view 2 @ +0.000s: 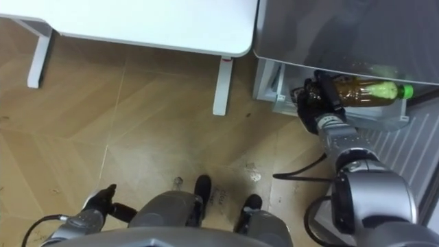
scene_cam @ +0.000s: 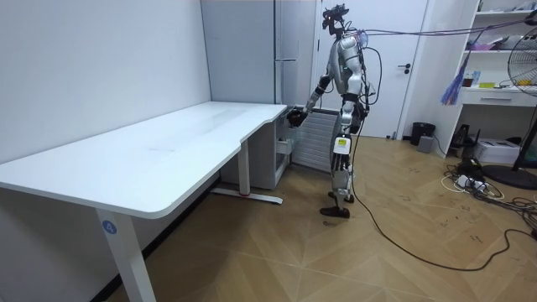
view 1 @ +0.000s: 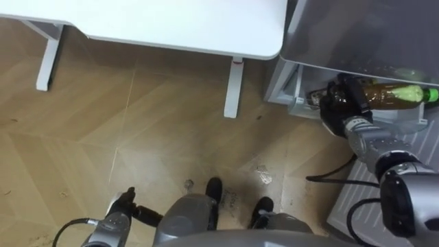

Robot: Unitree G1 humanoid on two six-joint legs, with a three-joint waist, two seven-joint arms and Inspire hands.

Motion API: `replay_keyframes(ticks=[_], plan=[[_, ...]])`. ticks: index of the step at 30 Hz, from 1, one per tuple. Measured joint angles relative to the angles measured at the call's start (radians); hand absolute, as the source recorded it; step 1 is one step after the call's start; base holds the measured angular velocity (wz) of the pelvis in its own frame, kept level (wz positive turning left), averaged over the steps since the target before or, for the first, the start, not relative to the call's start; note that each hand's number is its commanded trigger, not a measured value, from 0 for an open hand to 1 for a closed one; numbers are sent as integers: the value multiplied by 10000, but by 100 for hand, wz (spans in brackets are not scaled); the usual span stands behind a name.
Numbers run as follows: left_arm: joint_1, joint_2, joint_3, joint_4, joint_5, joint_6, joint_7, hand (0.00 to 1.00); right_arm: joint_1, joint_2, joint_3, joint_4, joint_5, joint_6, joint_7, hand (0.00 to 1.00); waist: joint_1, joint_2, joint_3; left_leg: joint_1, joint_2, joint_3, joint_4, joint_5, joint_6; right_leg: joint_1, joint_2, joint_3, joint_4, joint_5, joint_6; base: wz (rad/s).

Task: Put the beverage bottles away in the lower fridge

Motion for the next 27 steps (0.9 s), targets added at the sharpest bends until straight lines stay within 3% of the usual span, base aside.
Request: replay_keyframes(ticks=[4, 5, 6, 7, 8, 9, 10, 17, 27], plan=[[-1, 147, -1, 78, -98, -164, 7, 0, -431, -214, -1, 617, -123, 85, -30, 100, 8, -10, 39, -81, -41, 12, -1, 80, 49, -106, -56, -5, 93, 3, 5, 4], [-19, 160, -3, 78, -98, -179, 8, 0, -494, -288, -2, 617, -126, 119, -94, 100, -1, 15, 78, -128, -54, 13, 12, 102, 60, -164, -90, -42, 173, 1, 8, 5], [-24, 163, -2, 79, -102, -191, 9, 0, -523, -315, -11, 617, -125, 119, -114, 80, 3, 27, 91, -157, -60, 17, 11, 118, 70, -208, -105, -46, 215, 0, 10, 4], [-28, 165, -2, 90, -103, -215, 8, 0, -626, -361, -20, 617, -124, 118, -180, 38, -1, 52, 117, -230, -75, 27, 12, 159, 85, -304, -134, -47, 262, 0, 10, 0], [-42, 164, -2, 89, -97, -227, 8, 0, -709, -418, -23, 627, -123, 118, -206, 7, 1, 72, 138, -321, -92, 47, 12, 198, 107, -429, -173, -40, 378, -4, 15, 0], [-57, 164, -2, 95, -97, -230, 8, 0, -741, -450, -38, 628, -117, 118, -211, 0, -1, 82, 167, -344, -95, 62, 13, 211, 116, -450, -183, -43, 390, -4, 15, 5], [-74, 164, -2, 97, -97, -236, 8, 0, -766, -504, -126, 628, -120, 117, -246, 0, 4, 97, 198, -382, -101, 90, 23, 232, 136, -480, -205, -49, 418, -4, 16, 8], [-119, 169, 10, 147, -93, -182, 11, 0, -860, -712, -388, 626, -118, 102, -791, 0, 64, 95, 197, -558, -159, 351, 60, 292, 227, -752, -371, -61, 717, -94, 113, 4], [-227, 168, 16, 162, -65, -134, 41, 0, -988, -820, -393, 686, -115, 105, -1053, 0, 46, 119, 175, -577, -124, 436, 140, 297, 233, -714, -348, -55, 721, -97, 106, 1]])
